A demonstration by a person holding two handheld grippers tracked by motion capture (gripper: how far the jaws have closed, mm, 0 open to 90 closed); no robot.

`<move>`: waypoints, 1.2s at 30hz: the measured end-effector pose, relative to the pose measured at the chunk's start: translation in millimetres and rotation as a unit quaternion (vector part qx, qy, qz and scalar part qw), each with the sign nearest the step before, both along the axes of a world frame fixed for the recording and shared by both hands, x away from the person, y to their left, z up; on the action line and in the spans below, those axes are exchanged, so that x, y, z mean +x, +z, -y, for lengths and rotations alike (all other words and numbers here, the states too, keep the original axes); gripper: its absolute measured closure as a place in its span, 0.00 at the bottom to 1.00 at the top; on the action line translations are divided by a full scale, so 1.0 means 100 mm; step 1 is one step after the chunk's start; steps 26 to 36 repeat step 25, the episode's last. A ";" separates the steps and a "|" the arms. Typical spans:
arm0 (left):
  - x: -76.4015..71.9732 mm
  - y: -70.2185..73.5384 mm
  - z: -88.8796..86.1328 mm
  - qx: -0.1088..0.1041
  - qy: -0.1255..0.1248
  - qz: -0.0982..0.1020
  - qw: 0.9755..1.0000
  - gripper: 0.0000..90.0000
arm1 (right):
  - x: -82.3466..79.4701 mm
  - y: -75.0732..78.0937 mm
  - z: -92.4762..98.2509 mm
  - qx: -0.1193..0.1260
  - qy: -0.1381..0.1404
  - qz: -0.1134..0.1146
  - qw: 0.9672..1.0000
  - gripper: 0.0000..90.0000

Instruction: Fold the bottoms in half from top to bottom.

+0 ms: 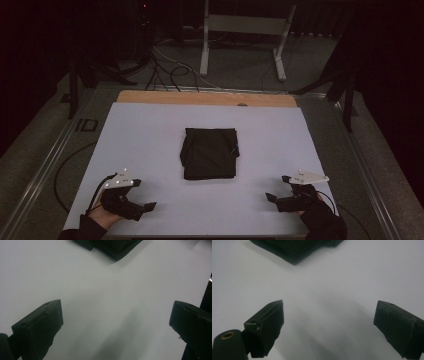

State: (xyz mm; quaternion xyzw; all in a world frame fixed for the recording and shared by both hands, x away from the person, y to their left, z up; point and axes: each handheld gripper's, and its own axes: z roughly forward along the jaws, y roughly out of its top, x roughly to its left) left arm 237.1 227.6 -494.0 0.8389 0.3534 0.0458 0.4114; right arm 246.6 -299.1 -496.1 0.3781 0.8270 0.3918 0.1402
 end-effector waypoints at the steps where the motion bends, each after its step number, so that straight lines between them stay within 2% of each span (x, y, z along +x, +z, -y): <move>1: 0.01 0.00 0.01 -0.003 -0.001 0.000 1.000 0.00 | 0.01 -0.01 -0.03 -0.004 0.007 0.002 1.000 0.10; 11: 0.00 0.01 0.03 -0.012 0.000 0.009 1.000 0.00 | 0.05 -0.01 -0.08 -0.007 0.010 0.009 1.000 0.10; 17: -0.01 0.01 0.06 -0.010 0.000 0.013 1.000 0.00 | 0.04 0.00 -0.08 -0.008 0.009 0.011 1.000 0.10; 36: -0.01 0.01 0.07 -0.010 -0.004 0.013 1.000 0.00 | 0.04 0.00 -0.08 -0.008 0.008 0.010 1.000 0.10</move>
